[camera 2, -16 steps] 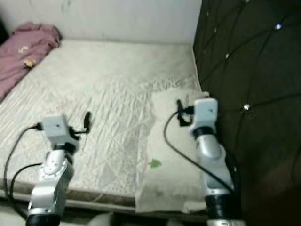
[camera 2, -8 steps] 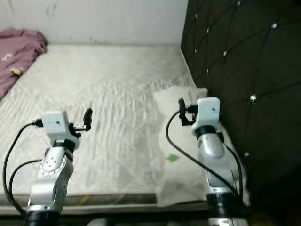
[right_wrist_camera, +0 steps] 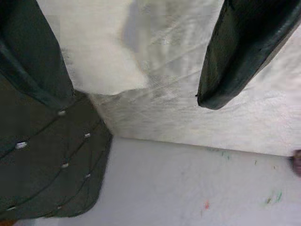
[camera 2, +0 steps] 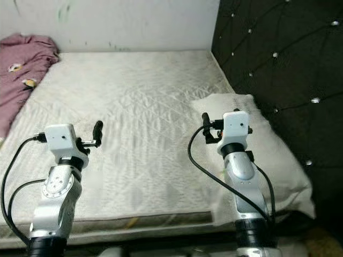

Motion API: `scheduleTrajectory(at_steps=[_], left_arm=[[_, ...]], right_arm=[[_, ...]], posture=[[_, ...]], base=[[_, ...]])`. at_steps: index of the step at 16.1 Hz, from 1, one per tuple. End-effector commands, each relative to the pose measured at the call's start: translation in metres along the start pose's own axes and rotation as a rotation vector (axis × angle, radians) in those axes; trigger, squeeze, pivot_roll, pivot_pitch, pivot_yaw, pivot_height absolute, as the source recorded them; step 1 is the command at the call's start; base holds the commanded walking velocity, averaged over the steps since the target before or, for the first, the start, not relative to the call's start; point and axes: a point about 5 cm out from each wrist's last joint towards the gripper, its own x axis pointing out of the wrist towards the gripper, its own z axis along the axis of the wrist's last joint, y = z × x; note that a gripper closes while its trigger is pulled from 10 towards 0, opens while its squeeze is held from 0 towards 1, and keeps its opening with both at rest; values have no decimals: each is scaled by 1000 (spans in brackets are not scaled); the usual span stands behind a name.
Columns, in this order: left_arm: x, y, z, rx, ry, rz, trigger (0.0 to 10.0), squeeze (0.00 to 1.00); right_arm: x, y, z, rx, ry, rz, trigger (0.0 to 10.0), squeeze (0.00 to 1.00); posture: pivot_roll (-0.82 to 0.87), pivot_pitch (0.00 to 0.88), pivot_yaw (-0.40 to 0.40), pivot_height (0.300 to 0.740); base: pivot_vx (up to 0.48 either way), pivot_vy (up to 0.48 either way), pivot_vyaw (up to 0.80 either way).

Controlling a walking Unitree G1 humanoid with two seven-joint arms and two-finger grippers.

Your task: Clean up the room

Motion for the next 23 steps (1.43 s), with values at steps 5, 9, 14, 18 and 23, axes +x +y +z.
scheduleTrajectory(at_steps=[5, 9, 14, 18, 23], left_arm=[[1, 4, 2, 6, -6, 10, 10000, 0], [1, 6, 2, 11, -3, 12, 10000, 0], [0, 6, 0, 10, 7, 11, 10000, 0], [0, 6, 0, 14, 6, 13, 10000, 0], [0, 3, 0, 21, 6, 1, 10000, 0]], right_arm=[[3, 9, 8, 1, -27, 37, 10000, 0], [3, 9, 7, 1, -22, 35, 10000, 0], [2, 10, 2, 5, 6, 32, 10000, 0], [4, 8, 1, 8, 17, 27, 10000, 0], [2, 12, -4, 2, 38, 38, 10000, 0]], posture=[[21, 0, 9, 740], [19, 0, 11, 740], [21, 0, 16, 740], [19, 0, 14, 740], [19, 0, 14, 740]], base=[[0, 480, 0], [0, 480, 0], [0, 480, 0], [0, 480, 0], [0, 480, 0]])
